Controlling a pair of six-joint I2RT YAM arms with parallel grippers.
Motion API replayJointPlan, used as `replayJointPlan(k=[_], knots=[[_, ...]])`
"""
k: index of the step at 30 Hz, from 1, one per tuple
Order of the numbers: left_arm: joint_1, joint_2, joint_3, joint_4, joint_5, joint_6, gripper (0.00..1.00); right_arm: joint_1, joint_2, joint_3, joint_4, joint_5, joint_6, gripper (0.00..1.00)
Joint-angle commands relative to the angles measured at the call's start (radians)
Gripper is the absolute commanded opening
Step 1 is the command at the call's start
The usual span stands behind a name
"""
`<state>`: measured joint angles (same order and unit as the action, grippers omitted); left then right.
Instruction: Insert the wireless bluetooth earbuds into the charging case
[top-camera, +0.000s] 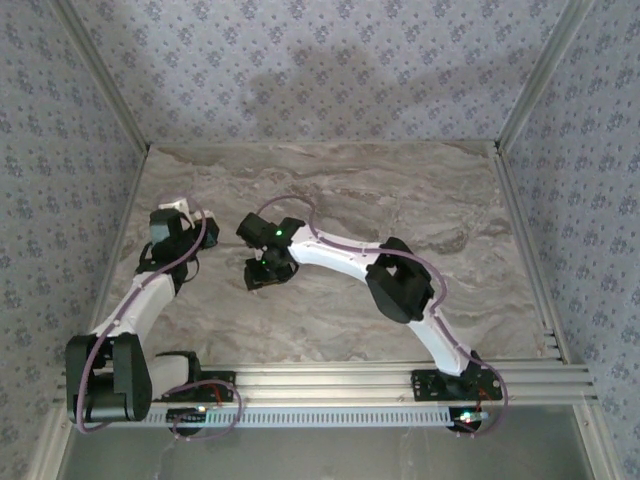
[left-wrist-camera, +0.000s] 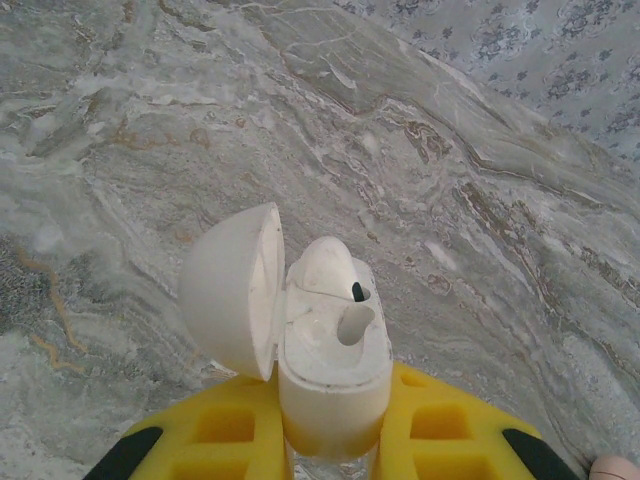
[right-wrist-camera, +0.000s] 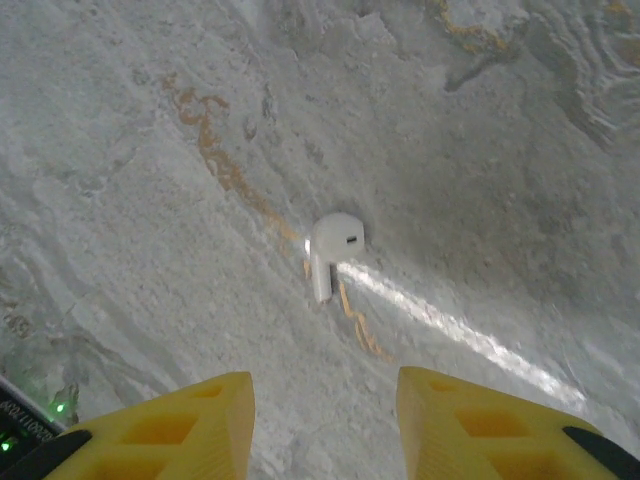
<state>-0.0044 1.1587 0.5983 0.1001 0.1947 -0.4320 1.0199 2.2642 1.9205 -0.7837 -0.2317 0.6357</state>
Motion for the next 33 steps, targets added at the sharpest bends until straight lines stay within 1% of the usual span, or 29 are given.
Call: replayJointPlan(k=[1,7,14,26,33], knots=[[0.007,-0.024,-0.003,-0.002,0.023,-0.01,0.17,0.001,0.062,0.084,-0.073,-0.029,-0.043,0.43],[0.009,-0.022,-0.003,0.01,0.026,-0.013,0.17,-0.002,0.127,0.135,-0.053,-0.054,-0.042,0.43],[0.012,-0.024,-0.003,0.016,0.028,-0.013,0.17,-0.006,0.169,0.159,-0.042,-0.045,-0.033,0.42],[0.012,-0.036,-0.008,0.018,0.025,-0.008,0.17,-0.029,0.199,0.16,-0.029,-0.002,-0.014,0.34],[0.012,-0.034,0.006,0.0,0.04,0.008,0.17,-0.037,0.16,0.128,-0.054,0.029,-0.038,0.27]])
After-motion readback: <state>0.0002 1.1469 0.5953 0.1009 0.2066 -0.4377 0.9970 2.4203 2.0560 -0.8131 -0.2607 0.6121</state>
